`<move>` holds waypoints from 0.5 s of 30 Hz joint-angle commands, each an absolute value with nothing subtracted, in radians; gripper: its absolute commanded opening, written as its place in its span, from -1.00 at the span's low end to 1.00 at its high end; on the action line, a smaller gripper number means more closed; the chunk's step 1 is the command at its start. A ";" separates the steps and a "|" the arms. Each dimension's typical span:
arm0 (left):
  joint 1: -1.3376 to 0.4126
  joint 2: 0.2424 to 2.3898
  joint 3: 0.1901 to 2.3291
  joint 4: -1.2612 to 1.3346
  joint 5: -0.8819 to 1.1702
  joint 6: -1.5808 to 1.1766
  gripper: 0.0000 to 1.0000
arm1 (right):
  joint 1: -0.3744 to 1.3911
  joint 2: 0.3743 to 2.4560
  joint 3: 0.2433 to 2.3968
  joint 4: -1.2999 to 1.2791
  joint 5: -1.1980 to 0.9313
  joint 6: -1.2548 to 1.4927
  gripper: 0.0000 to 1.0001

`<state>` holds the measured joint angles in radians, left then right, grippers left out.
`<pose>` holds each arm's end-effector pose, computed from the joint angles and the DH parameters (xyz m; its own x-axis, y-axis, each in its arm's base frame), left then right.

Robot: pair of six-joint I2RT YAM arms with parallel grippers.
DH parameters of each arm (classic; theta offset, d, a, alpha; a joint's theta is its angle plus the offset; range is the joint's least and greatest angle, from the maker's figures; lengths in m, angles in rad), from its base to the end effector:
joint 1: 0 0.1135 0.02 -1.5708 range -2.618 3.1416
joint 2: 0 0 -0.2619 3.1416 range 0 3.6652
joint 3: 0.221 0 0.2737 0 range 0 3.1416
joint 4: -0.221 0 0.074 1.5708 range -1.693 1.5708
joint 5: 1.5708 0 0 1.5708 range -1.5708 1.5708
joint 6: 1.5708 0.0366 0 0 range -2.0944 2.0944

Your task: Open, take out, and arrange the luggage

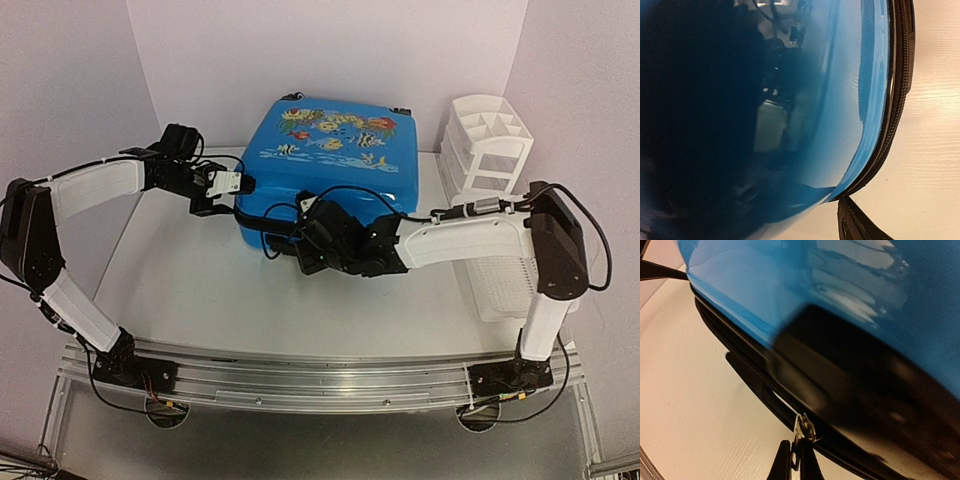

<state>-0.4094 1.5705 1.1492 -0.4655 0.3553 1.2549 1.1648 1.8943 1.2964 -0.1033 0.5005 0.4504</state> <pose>0.3221 -0.1536 0.2370 0.3255 0.8302 -0.4526 0.8544 -0.0532 0.5169 0.1894 0.3962 0.1926 -0.5172 -0.2361 -0.8226 -0.4844 0.8732 0.0539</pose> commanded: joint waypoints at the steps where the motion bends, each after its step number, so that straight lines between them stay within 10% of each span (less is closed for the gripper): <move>1: -0.499 1.526 1.138 -0.459 0.608 1.256 0.17 | 1.256 1.961 1.439 0.011 0.327 0.319 -1.00; 15: -0.529 1.507 1.131 -0.432 0.653 1.169 0.16 | 1.266 2.185 1.788 -0.116 0.333 0.186 -1.00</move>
